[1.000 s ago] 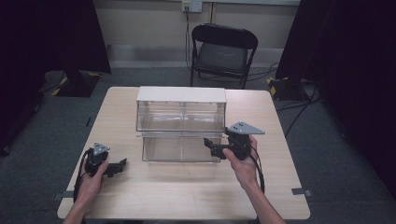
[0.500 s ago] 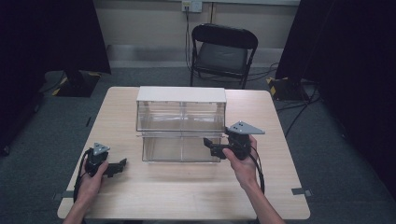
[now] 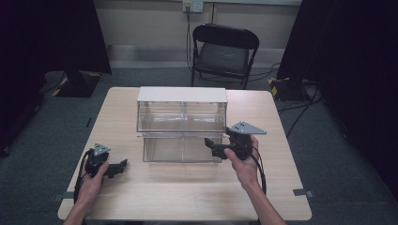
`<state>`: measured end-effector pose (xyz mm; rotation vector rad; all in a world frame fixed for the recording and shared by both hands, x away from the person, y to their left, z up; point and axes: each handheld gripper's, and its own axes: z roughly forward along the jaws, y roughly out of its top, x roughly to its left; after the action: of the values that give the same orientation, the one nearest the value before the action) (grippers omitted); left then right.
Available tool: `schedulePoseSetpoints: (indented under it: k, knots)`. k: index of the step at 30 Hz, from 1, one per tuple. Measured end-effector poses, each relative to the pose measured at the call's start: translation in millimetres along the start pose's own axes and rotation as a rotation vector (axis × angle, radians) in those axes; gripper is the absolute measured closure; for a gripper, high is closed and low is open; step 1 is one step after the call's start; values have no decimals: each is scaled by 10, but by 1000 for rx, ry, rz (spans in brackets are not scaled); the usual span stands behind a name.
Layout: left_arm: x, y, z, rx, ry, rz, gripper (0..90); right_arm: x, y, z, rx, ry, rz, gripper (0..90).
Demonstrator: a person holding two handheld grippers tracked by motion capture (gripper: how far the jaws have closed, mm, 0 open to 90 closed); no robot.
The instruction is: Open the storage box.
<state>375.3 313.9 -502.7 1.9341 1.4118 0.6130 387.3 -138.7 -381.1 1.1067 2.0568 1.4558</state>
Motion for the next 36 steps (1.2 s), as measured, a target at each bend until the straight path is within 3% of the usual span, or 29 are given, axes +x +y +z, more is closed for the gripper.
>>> schedulePoseSetpoints:
  k: [36]
  knots:
    - [-2, -2, -1, -1, 0, 0, 117, -1, -17, -1, -9, 5, 9, 145]
